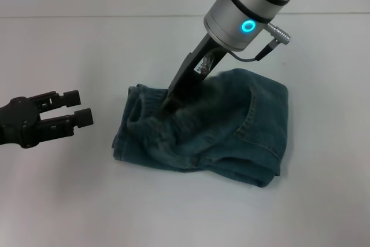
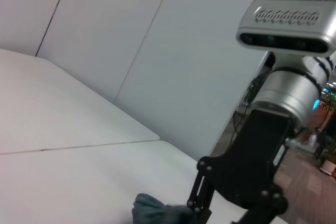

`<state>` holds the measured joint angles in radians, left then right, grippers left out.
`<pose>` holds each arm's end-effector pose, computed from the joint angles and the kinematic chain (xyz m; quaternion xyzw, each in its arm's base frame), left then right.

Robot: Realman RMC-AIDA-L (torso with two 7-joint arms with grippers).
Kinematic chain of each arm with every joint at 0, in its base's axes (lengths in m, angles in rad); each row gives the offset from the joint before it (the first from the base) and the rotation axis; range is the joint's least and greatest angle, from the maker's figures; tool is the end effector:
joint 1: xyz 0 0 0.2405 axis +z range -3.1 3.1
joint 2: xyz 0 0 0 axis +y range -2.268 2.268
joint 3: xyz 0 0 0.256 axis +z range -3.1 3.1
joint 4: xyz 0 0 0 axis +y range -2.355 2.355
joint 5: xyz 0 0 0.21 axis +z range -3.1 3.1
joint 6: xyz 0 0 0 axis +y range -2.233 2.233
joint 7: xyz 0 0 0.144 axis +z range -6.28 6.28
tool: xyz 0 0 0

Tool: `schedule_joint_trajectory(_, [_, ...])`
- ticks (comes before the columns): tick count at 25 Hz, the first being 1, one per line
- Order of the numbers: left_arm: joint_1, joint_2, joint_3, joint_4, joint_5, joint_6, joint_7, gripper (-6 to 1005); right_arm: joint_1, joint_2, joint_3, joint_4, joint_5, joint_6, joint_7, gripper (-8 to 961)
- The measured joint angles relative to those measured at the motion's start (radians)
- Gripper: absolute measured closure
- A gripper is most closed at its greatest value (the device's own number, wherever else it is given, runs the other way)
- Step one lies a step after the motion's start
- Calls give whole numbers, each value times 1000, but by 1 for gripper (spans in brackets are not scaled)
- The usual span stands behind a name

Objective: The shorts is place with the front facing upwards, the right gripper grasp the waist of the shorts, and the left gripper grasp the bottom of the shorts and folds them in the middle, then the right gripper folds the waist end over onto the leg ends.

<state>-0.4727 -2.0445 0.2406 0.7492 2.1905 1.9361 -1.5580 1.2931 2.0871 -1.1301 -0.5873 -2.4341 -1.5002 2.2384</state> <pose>-0.2925 0.2826 0.0672 -0.8849 -0.3146 -0.3256 0.1094 0.0442 0.4028 -0.0681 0.9739 -0.1854 0.1301 0.0106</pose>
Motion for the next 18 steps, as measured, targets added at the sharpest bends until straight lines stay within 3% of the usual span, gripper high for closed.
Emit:
schedule_joint_trajectory(7, [0, -2, 9, -12, 0, -14, 1, 207, -17, -6, 14, -43, 18, -25, 2, 530])
schedule_joint_trajectory(14, [0, -2, 11, -14, 5, -18, 1, 207, -70, -35, 60, -123, 17, -75, 16, 233])
schedule_joint_trajectory(18, [-2, -2, 11, -17, 7, -18, 1, 208, -131, -50, 145, -191, 23, -124, 10, 81])
